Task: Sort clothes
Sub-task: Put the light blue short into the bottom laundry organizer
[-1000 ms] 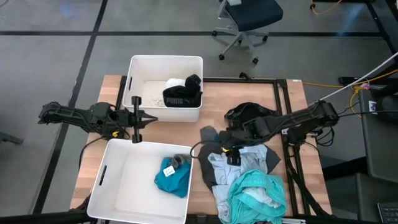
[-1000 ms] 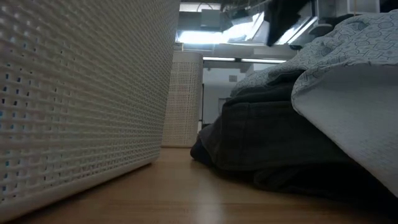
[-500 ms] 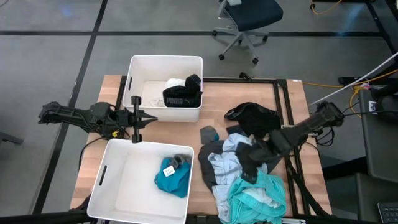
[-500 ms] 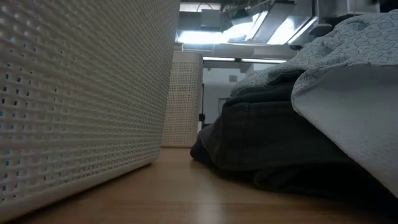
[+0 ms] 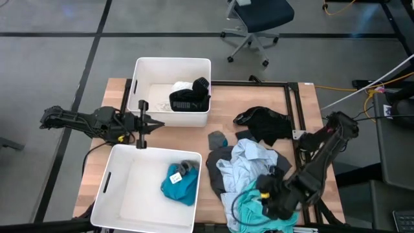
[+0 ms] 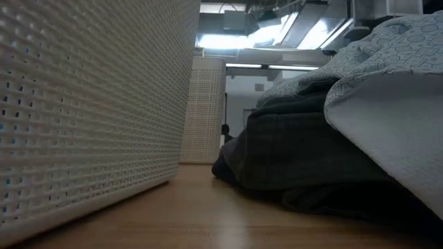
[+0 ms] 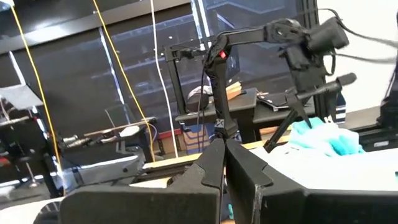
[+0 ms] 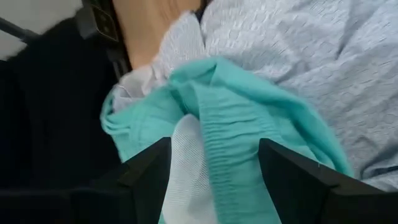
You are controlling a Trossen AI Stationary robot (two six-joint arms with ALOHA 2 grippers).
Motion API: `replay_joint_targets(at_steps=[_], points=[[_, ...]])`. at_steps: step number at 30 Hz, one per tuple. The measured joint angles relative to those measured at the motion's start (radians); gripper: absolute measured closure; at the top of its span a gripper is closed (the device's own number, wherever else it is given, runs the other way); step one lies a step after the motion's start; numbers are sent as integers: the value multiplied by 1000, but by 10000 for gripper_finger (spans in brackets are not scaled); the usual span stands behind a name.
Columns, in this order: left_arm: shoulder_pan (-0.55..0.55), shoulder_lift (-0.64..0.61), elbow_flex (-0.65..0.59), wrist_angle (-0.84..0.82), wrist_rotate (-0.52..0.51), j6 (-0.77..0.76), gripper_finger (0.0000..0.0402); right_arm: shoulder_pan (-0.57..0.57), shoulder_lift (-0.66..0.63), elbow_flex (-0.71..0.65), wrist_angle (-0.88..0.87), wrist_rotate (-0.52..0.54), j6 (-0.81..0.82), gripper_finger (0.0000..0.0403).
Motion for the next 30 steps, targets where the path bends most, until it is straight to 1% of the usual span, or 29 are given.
replay_joint_targets(at_steps=[6, 10, 15, 19, 21, 23, 24, 26, 28, 29, 30], points=[[0, 0, 0, -16, 0, -38, 396, 56, 108, 0, 13, 6, -9, 162], [0, 0, 0, -16, 0, -63, 396, 69, 179, 0, 0, 62, -61, 162], [0, 0, 0, -16, 0, -71, 396, 51, 265, 1, -137, 127, -99, 162], [0, 0, 0, -16, 0, -84, 396, 23, 321, 1, -242, 123, -104, 162], [0, 0, 0, -16, 0, -86, 396, 12, 337, 0, -255, 115, -109, 173], [0, 0, 0, -16, 0, -87, 396, 6, 338, 1, -252, 98, -121, 203], [0, 0, 0, -16, 0, -87, 396, 6, 338, 4, -255, 90, -123, 227], [0, 0, 0, -15, 0, -81, 396, 1, 339, 24, -292, 88, -125, 287], [0, 0, 0, -15, 0, -79, 396, 3, 335, 61, -364, 86, -126, 354], [0, 0, 0, -15, 0, -79, 396, 2, 333, 86, -400, 88, -126, 377], [0, 0, 0, -15, 0, -79, 396, 2, 333, 116, -436, 98, -126, 387]])
